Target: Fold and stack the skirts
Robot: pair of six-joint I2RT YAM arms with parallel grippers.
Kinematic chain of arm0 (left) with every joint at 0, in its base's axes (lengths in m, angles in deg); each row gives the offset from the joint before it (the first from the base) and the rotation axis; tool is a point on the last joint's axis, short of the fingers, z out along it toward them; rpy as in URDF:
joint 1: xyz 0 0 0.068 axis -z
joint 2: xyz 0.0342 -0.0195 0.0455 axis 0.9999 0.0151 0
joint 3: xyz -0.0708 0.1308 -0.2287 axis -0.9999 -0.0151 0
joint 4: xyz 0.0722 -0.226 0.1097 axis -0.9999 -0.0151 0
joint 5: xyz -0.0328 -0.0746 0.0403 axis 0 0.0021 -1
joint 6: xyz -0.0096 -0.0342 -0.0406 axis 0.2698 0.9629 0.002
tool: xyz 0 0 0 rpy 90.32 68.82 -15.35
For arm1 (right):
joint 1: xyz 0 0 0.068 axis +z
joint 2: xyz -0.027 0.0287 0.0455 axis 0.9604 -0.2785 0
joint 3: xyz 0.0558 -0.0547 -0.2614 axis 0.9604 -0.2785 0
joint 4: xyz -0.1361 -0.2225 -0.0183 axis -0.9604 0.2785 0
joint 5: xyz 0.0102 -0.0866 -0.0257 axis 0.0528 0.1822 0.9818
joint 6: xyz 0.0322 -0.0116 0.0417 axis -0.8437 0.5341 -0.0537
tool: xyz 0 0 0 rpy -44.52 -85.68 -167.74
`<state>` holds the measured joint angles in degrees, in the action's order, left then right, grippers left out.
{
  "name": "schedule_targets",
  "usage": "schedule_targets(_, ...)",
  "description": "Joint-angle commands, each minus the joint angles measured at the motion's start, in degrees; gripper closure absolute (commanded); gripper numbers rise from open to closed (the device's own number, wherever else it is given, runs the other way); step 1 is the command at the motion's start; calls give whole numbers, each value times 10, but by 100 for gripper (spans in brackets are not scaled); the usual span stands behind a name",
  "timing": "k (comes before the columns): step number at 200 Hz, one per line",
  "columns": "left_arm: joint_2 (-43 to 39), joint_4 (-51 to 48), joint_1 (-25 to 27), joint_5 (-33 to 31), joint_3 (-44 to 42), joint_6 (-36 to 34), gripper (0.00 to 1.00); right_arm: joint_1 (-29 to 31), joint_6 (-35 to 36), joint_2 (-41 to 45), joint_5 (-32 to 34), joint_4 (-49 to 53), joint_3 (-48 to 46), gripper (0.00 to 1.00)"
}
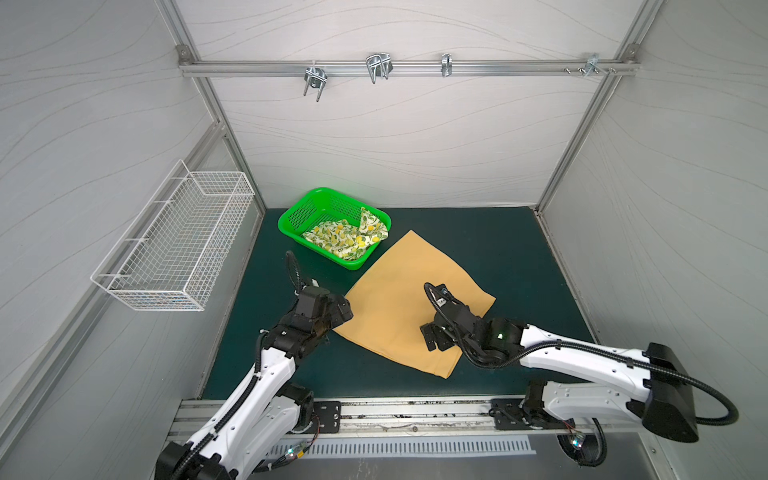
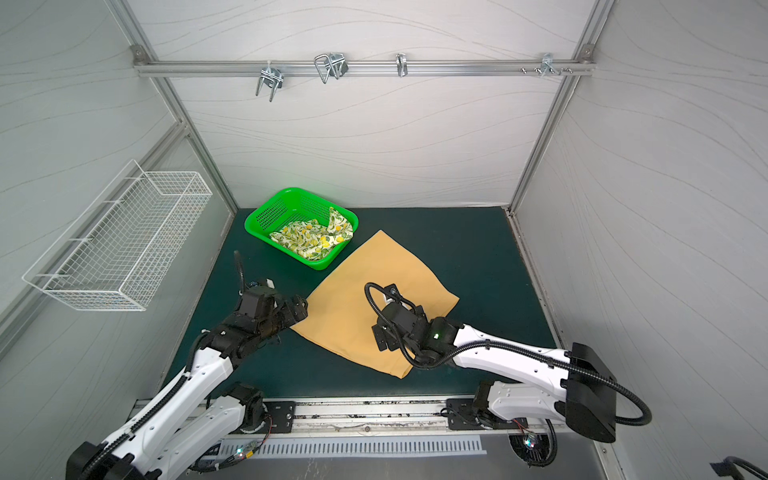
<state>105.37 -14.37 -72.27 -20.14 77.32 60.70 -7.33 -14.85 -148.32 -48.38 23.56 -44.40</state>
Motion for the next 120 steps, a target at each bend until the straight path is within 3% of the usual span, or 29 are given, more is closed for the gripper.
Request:
schedule_targets(1, -19, -24, -3, 29, 6, 22, 1, 5, 17, -4, -34, -13, -17, 1)
schedule_targets(44, 12, -19, -3, 54, -26, 41, 1, 54, 37, -32, -33, -20, -26, 1)
schedule_targets(73, 46, -17, -3, 29, -33, 45, 2, 91, 38, -55, -11, -10, -24, 1)
schedule_targets(120, 115, 38, -5, 28, -46, 57, 17, 114, 27, -60, -4, -17, -28, 1)
